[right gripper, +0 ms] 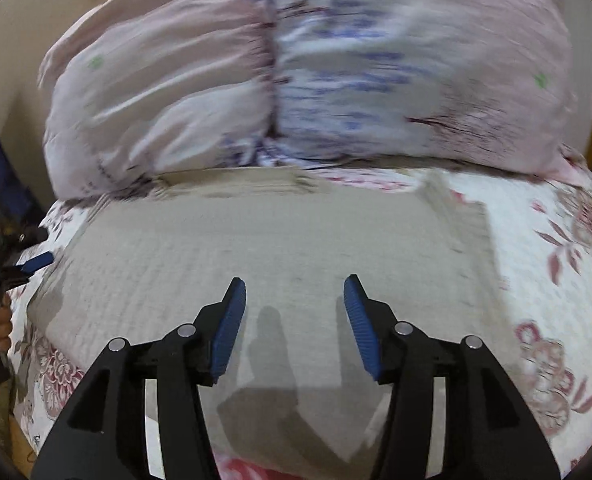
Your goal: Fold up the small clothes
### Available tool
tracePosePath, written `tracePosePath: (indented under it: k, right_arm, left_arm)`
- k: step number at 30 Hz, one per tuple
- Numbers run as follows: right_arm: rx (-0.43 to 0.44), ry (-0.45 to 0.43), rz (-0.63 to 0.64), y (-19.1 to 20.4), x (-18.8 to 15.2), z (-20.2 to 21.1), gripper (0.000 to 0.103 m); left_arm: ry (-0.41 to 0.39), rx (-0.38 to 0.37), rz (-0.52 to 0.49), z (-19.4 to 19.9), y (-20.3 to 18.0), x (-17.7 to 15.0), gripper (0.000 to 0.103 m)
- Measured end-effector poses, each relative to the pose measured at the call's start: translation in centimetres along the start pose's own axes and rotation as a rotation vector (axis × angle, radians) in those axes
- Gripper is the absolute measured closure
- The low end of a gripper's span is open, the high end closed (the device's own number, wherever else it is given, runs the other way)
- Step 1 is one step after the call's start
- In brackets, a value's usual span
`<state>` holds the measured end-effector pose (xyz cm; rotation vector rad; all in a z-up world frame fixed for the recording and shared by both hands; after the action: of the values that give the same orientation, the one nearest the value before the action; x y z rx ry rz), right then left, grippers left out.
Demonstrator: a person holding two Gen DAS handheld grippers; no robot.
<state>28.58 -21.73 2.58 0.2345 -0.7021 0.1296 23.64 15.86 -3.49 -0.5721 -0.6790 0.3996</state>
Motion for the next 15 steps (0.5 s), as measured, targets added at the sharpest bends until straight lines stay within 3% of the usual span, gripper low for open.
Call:
tracePosePath:
  k: [7, 10, 12, 15]
  right_arm:
    - [0.022, 0.026, 0.043, 3.0, 0.4, -2.2, 0.050]
    - [-0.040, 0.071, 0.109, 3.8, -0.5, -3.7, 0.049]
    - [-0.092, 0.054, 0.168, 4.4, -0.7, -3.8, 0.048]
    - [-0.090, 0.057, 0.155, 4.3, -0.7, -3.8, 0.048]
  left_arm:
    - [0.061, -0.040, 0.081, -1.2, 0.5, -0.9, 0.022]
    - [0.065, -0.056, 0.081, -1.4, 0.2, -1.0, 0.022]
    - [0.065, -0.059, 0.087, -1.6, 0.0, -1.1, 0.022]
    - [0.065, -0.060, 0.094, -1.8, -0.2, -1.2, 0.025]
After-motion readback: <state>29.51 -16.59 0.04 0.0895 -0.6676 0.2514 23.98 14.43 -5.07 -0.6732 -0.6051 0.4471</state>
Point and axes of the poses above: each gripper's, at about its wrist camera, not at the fingertips, and z roughly against the way its jaws point, y to its left, x to its top, the point moved 8 cm from there along -z, roughly the way its jaws point, and after that the axes turned 4 degrees about z, right-handed, at the moved point
